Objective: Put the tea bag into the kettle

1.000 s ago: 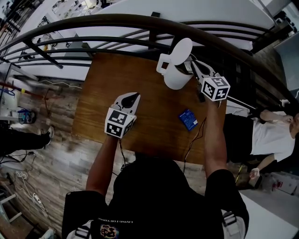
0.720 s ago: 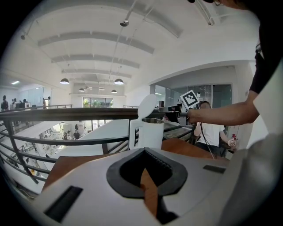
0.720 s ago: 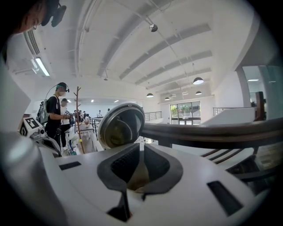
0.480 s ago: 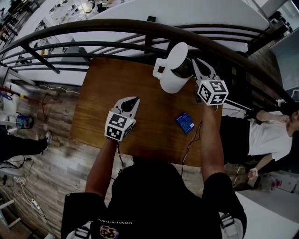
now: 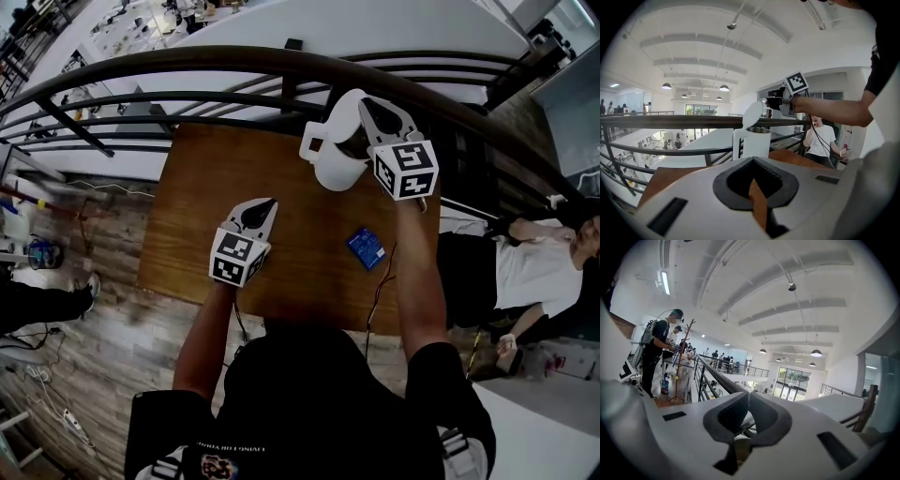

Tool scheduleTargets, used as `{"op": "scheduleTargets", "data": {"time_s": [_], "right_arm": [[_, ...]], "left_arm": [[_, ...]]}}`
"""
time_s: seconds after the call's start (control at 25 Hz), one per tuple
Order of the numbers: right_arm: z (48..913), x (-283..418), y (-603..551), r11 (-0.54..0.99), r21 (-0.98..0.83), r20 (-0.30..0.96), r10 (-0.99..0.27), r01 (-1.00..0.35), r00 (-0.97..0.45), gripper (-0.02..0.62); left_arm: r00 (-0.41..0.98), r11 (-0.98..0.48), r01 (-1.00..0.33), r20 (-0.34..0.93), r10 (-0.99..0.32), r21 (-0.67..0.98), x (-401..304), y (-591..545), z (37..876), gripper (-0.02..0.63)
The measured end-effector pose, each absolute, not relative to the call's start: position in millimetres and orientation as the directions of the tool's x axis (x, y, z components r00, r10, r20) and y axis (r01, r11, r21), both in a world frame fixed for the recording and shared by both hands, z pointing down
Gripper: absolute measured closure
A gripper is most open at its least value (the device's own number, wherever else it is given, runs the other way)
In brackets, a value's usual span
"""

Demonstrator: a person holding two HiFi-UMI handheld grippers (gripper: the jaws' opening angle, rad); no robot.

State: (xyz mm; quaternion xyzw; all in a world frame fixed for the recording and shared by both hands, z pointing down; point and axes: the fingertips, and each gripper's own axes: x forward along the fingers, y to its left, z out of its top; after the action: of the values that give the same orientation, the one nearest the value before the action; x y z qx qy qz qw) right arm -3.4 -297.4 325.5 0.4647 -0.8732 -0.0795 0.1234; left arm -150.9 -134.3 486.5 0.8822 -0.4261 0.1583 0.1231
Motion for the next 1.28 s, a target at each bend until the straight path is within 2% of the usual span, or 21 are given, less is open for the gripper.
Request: {"op": "scheduleTargets", "data": {"time_s": [0.2, 0.52, 1.0, 1.28], "right_arm": [[342, -8, -304, 0.563, 0.272, 0.228, -0.826, -0.781, -0.516, 0.574], [365, 17, -306, 0.519, 0.211, 0.264, -0.846, -0.828, -0.463, 0.574], [419, 61, -306, 0.421, 0.005, 0.263, -0.875, -0.907, -0.405, 0.574], [430, 77, -306, 0.362, -0.083, 0.204, -0.906, -0.929, -0.371, 0.574]], "left_arm": [[0.584, -0.602, -0.794, 0.386, -0.714, 0.087, -154, -136, 491, 0.601], [0.592, -0.611, -0.787, 0.390, -0.705, 0.092, -154, -139, 494, 0.601], [0.599, -0.623, -0.778, 0.406, -0.690, 0.088, -157, -144, 498, 0.601], [0.601, -0.627, -0.774, 0.414, -0.684, 0.086, -155, -146, 497, 0.601]]}}
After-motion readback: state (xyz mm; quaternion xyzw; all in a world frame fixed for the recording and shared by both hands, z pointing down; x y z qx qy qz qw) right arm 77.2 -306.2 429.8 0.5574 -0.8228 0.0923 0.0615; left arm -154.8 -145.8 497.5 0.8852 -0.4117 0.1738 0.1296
